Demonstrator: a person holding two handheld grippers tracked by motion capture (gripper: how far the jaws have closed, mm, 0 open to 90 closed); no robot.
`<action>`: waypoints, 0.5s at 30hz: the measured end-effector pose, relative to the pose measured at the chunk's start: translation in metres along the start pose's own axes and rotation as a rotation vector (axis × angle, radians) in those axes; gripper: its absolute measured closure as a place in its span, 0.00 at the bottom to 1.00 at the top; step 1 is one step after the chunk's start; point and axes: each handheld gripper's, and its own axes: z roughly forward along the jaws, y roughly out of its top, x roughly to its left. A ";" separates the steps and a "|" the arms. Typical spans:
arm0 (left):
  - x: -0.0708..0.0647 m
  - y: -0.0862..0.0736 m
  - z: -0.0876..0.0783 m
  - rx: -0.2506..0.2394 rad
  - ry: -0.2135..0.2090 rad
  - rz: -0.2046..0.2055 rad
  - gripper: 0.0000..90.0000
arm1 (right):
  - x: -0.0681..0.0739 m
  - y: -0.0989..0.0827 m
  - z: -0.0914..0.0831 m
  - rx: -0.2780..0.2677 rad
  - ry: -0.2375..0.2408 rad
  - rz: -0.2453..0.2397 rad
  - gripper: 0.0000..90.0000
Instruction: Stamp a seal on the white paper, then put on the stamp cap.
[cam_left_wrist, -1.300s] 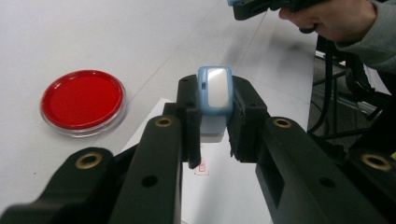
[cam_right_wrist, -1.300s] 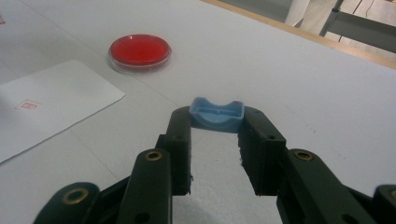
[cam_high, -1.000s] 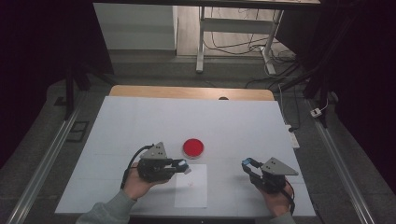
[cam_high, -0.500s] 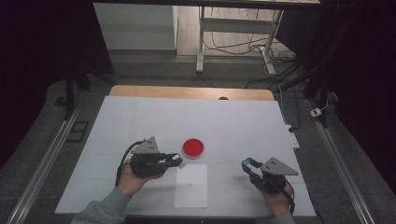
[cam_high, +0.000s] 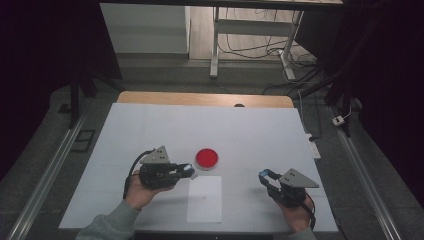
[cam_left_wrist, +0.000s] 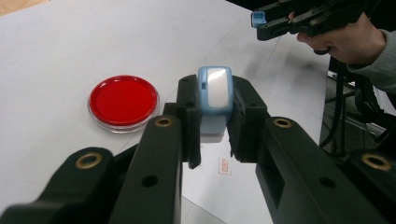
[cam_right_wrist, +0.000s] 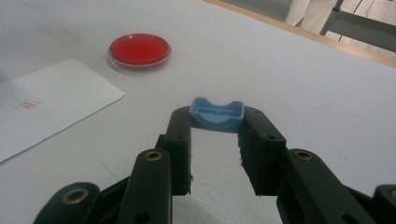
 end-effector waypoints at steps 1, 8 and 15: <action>0.000 0.000 0.000 0.000 0.001 0.000 0.85 | 0.000 0.000 0.000 0.000 0.000 -0.001 0.72; 0.000 0.000 0.001 0.002 0.002 0.000 0.85 | 0.001 0.000 0.001 0.000 0.010 0.001 0.72; 0.000 0.000 0.002 0.004 0.001 0.000 0.85 | 0.005 0.002 0.004 0.001 0.025 0.003 0.72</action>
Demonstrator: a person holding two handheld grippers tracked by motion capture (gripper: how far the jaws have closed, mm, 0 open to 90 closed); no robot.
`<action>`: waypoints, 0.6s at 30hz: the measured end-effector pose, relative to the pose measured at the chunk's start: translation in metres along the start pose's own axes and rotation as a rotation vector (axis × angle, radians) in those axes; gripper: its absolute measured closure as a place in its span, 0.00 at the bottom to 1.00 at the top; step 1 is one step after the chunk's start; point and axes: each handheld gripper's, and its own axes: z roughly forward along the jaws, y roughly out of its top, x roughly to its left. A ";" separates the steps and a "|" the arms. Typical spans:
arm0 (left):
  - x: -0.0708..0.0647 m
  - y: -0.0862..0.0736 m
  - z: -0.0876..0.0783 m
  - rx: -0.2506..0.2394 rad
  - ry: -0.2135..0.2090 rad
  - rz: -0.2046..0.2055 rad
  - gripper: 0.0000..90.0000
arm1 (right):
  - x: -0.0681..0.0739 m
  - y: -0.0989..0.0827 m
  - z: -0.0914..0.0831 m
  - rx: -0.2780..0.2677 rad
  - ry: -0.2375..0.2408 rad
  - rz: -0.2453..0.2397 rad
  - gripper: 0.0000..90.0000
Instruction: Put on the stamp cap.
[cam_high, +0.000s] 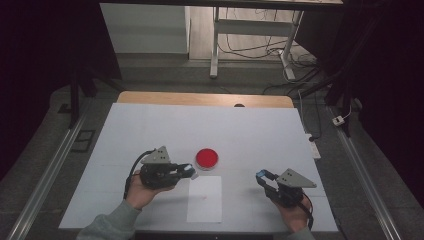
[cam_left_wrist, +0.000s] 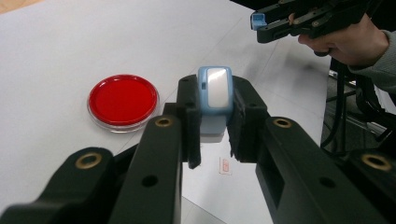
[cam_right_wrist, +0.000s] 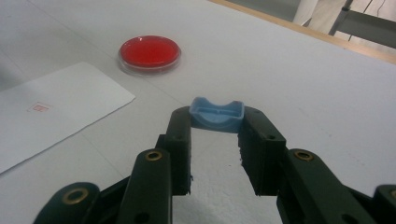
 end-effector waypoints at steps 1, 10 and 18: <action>0.000 0.000 0.000 0.000 0.000 0.000 0.85 | 0.001 0.000 0.001 -0.002 0.005 -0.001 0.72; 0.001 0.000 0.000 -0.004 0.004 -0.006 0.85 | 0.011 0.003 0.012 0.006 0.041 -0.013 0.72; 0.002 0.000 0.000 -0.003 0.003 -0.005 0.85 | 0.020 0.007 0.022 0.008 0.074 -0.024 0.72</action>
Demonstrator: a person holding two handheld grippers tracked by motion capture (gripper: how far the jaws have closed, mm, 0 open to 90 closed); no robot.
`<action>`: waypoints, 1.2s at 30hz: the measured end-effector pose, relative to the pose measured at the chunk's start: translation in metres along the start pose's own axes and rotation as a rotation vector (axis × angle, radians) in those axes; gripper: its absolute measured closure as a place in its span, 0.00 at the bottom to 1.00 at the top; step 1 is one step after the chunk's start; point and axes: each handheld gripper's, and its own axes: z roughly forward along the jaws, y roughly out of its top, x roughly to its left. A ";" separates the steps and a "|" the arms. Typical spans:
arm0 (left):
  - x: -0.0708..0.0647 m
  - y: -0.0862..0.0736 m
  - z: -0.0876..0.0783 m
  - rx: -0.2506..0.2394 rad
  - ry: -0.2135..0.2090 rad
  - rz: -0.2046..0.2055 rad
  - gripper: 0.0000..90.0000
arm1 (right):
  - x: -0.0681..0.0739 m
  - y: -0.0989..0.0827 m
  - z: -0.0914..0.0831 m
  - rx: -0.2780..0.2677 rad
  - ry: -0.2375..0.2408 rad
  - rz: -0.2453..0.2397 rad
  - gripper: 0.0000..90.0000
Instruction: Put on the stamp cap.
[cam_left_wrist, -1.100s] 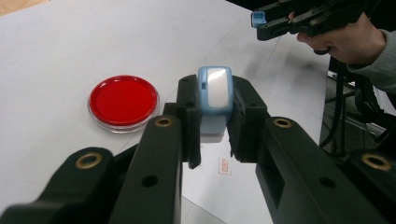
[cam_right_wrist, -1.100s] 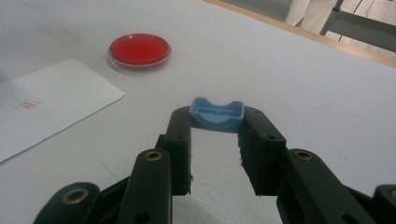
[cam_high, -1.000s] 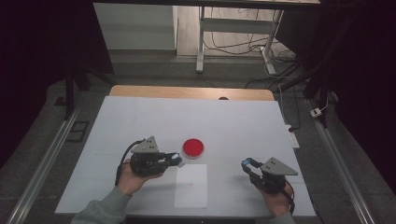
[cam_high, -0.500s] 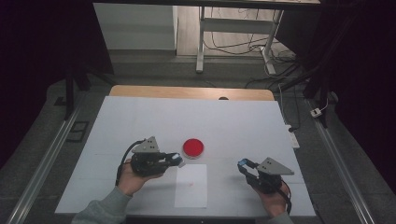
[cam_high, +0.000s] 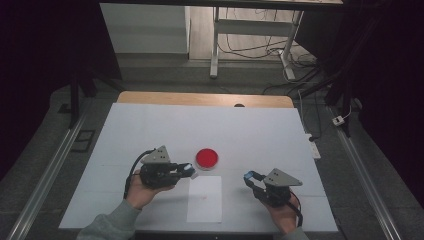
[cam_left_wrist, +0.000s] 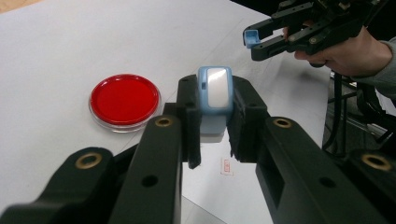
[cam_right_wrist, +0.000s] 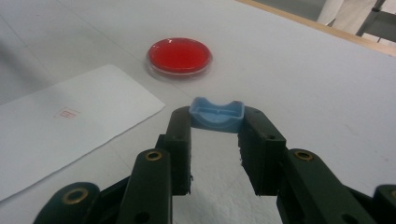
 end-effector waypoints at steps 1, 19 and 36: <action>0.000 0.000 0.000 -0.001 0.000 -0.001 0.85 | 0.001 0.000 0.002 -0.002 0.003 0.000 0.72; 0.000 0.000 0.002 0.007 -0.002 0.004 0.85 | 0.021 0.008 0.022 0.010 0.055 -0.034 0.72; 0.000 0.001 0.002 0.001 -0.003 0.003 0.85 | 0.042 0.014 0.040 0.019 0.105 -0.066 0.72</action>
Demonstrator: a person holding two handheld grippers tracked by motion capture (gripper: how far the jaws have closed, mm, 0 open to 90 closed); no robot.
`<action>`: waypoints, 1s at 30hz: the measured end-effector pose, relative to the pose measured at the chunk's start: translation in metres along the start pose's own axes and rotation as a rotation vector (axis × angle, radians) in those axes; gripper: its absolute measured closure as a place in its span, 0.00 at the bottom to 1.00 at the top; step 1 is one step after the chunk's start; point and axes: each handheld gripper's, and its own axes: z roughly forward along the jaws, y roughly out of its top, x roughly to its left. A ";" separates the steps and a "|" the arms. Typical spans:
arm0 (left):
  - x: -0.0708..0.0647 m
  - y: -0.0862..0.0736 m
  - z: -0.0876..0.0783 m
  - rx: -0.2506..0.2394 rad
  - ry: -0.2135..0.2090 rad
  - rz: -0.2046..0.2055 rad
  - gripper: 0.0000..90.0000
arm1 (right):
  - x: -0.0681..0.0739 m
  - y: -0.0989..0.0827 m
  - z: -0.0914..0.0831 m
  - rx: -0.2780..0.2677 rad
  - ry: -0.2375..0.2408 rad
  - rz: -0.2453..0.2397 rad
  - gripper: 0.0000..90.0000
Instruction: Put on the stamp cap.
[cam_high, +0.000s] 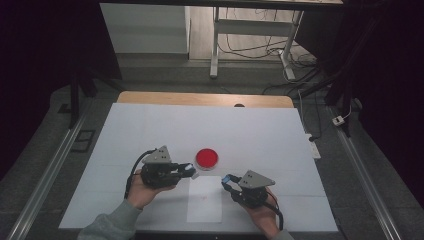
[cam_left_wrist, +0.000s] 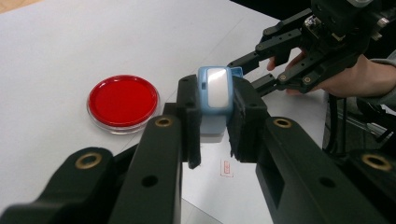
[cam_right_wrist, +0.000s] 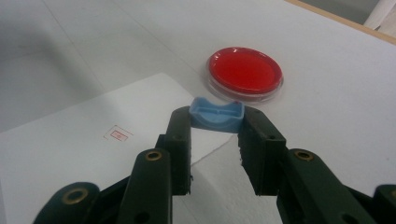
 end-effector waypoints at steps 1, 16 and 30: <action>0.000 0.000 0.000 -0.001 0.000 -0.001 0.85 | 0.001 0.000 0.000 0.003 -0.003 -0.003 0.72; -0.001 0.000 0.001 -0.001 -0.002 0.003 0.85 | 0.011 0.006 0.010 -0.003 0.021 -0.020 0.72; -0.003 0.000 0.004 -0.001 -0.002 -0.003 0.85 | 0.015 0.008 0.013 -0.005 0.023 -0.028 0.72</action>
